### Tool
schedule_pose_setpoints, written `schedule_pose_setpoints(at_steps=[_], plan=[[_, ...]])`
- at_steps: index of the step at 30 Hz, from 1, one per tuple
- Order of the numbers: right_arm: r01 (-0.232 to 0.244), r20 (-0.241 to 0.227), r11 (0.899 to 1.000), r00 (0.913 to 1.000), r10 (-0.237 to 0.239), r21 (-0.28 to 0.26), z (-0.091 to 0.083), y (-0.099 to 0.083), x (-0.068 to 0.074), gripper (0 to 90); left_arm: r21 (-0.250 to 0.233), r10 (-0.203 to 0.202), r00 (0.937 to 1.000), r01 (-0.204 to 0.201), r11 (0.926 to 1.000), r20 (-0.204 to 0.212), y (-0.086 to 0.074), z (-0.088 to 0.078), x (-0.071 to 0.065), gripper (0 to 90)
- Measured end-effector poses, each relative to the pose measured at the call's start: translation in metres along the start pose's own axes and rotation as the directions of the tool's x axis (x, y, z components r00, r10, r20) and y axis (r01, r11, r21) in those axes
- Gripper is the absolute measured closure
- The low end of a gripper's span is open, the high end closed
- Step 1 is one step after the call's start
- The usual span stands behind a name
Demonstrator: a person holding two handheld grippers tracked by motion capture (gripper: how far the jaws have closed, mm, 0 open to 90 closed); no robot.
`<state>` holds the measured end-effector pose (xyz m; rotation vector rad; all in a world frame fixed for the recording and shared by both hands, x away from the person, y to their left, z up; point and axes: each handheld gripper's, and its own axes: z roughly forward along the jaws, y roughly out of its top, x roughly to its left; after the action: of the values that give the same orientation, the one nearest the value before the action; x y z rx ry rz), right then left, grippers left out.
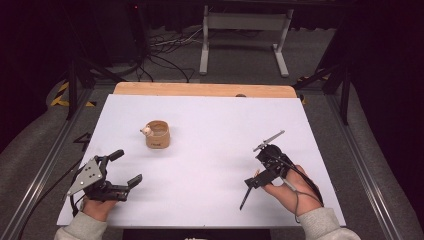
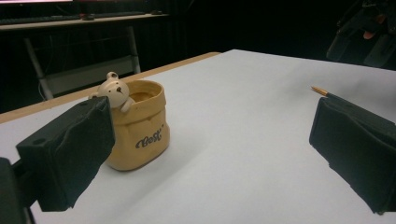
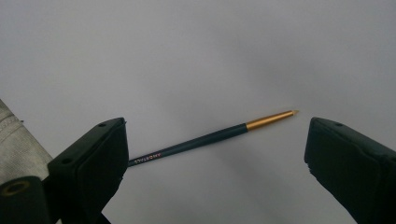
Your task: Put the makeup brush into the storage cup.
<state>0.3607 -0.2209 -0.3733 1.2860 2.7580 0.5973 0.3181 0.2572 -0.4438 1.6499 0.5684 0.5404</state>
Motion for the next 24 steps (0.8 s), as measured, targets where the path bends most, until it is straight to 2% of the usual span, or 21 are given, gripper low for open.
schedule_pose_setpoints(at_steps=[10,14,15,16,17,21,24], plan=[[-0.052,-0.02,0.997,0.9984,0.053,0.055,0.011,0.001,-0.003,6.9,-0.005,-0.001,1.0,0.001,1.0,-0.002,0.002,0.0,0.001,0.9],[-0.061,-0.018,0.996,0.9979,0.063,0.057,0.013,0.001,-0.003,7.0,-0.005,0.016,0.9995,-0.016,0.9999,-0.028,0.005,0.001,0.002,1.0],[-0.066,-0.016,0.996,0.9976,0.067,0.058,0.013,0.001,-0.003,7.0,-0.004,0.054,0.9964,-0.054,0.9985,-0.066,0.009,0.0,0.002,1.0],[-0.068,-0.01,0.996,0.9976,0.069,0.058,0.014,0.001,-0.003,7.0,-0.007,0.072,0.9938,-0.073,0.9973,-0.085,0.011,-0.001,0.003,1.0],[-0.073,-0.006,0.996,0.9973,0.073,0.057,0.014,0.001,-0.002,7.0,-0.017,0.074,0.993,-0.076,0.997,-0.092,0.012,-0.002,0.005,1.1],[-0.079,-0.002,0.995,0.9969,0.079,0.062,0.017,0.0,0.0,7.5,-0.031,0.014,0.9966,-0.017,0.9994,-0.081,0.01,-0.003,0.013,0.9],[-0.075,0.001,0.995,0.9971,0.076,0.068,0.019,0.001,0.0,7.7,-0.035,0.002,0.9974,-0.004,0.9994,-0.073,0.01,-0.003,0.015,0.9]])
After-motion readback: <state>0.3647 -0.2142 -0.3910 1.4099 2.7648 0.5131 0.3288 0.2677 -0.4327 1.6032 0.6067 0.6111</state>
